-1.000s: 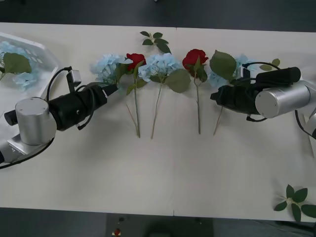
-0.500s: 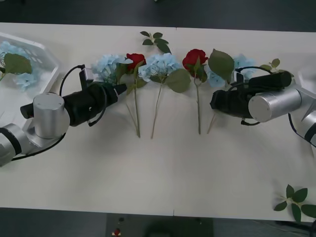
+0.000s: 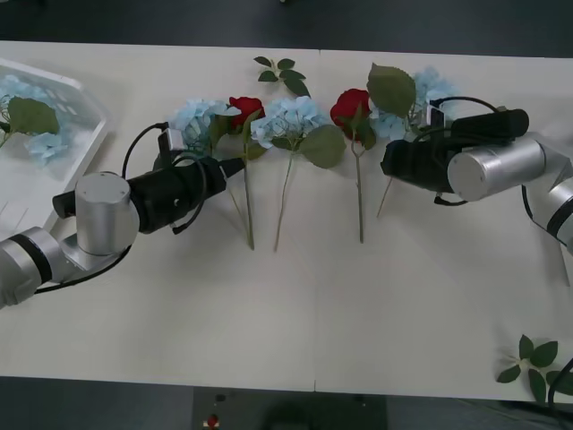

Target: Put the red flowers into the right box and the blue flowers into the left box

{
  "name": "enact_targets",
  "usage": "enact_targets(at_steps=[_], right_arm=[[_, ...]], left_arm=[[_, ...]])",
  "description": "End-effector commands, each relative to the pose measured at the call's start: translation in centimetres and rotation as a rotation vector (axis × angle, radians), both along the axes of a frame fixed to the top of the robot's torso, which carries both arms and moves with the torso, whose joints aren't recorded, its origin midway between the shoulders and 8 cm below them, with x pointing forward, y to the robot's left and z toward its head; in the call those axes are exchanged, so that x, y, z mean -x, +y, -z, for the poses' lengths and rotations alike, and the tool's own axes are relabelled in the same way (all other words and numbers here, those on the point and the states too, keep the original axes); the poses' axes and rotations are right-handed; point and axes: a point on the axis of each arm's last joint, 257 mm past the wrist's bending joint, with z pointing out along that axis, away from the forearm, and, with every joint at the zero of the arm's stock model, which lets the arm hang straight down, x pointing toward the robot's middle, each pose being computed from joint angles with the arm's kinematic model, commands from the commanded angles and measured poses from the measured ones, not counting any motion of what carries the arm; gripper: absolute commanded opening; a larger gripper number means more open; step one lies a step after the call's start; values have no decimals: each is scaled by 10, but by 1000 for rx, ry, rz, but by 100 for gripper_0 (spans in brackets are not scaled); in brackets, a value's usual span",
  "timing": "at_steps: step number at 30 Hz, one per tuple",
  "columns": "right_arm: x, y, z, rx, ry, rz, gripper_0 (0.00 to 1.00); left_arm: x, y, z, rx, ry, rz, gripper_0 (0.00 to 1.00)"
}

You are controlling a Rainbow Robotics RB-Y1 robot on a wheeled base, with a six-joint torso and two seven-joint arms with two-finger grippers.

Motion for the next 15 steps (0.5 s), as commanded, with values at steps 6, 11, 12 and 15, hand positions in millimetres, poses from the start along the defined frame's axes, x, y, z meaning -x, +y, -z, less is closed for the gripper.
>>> enact_targets(at_steps=[6, 11, 12, 15], right_arm=[[-1, -62, -169, 137, -59, -18, 0], [29, -82, -245, 93, -57, -32, 0], [32, -81, -252, 80, -61, -37, 0], [44, -75, -285, 80, -118, -119, 0]], left_arm=[[-14, -10, -26, -26, -72, 1, 0], [-14, -9, -26, -32, -78, 3, 0], [-14, -9, -26, -33, -78, 3, 0], [-14, -9, -26, -37, -81, 4, 0]])
